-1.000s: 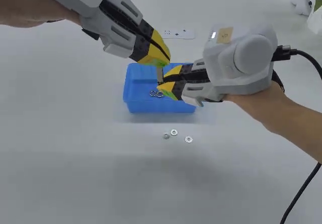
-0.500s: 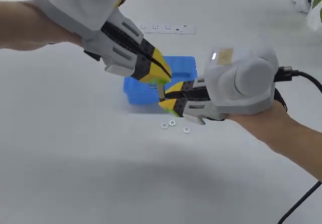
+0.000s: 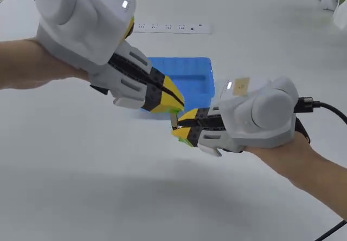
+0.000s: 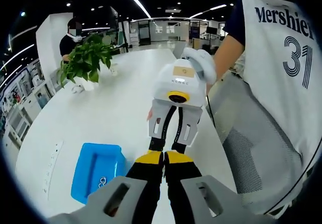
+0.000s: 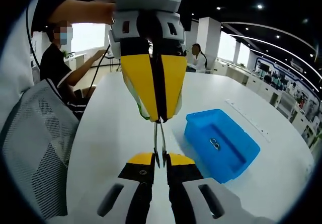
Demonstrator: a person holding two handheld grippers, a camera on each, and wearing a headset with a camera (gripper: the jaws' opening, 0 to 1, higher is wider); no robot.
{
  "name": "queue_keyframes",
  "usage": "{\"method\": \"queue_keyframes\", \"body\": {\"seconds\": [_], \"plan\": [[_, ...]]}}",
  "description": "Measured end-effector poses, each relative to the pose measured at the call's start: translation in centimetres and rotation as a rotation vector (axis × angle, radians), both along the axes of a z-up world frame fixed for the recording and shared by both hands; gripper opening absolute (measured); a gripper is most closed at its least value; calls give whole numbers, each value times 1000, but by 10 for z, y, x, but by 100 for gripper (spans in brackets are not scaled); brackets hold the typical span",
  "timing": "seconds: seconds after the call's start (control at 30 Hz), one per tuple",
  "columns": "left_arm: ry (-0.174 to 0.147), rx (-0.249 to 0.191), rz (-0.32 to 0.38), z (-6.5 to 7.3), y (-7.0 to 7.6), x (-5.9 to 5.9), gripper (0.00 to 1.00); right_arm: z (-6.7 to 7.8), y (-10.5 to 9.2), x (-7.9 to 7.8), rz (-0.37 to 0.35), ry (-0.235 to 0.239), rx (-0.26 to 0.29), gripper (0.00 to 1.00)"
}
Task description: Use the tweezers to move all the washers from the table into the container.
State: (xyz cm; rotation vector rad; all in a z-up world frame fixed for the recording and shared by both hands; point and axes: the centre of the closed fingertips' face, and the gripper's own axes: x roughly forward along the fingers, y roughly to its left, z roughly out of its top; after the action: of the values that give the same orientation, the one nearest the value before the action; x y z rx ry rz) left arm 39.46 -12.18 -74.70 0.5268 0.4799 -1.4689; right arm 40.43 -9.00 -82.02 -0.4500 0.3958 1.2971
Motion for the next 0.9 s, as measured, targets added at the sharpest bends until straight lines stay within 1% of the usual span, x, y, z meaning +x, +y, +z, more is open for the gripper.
{"method": "queue_keyframes", "body": {"seconds": [0.07, 0.1, 0.13, 0.23, 0.33, 0.4, 0.43, 0.6, 0.9], "plan": [[7, -3, 6, -4, 0, 1, 5, -4, -2, -1, -4, 12, -1, 10], [15, -5, 9, -6, -3, -2, 5, -6, -2, -1, -4, 15, -2, 10], [15, -5, 9, -6, -4, -2, 5, -6, -2, -1, -4, 17, -2, 10], [29, -10, 18, -11, -5, -1, 5, -12, -3, 0, -8, 28, -4, 10], [45, -13, 25, -17, -5, 1, 5, -17, -3, 2, -12, 42, -9, 10], [49, -21, 33, -18, -5, 3, 5, -19, -3, 3, -15, 41, -10, 10], [56, -27, 41, -19, -5, 5, 5, -20, -3, 5, -17, 50, -9, 10], [62, -31, 49, -22, -3, 12, 5, -23, -2, 11, -23, 52, -16, 11], [52, -26, 51, -21, 1, 23, 5, -22, 2, 20, -34, 44, -11, 11]]}}
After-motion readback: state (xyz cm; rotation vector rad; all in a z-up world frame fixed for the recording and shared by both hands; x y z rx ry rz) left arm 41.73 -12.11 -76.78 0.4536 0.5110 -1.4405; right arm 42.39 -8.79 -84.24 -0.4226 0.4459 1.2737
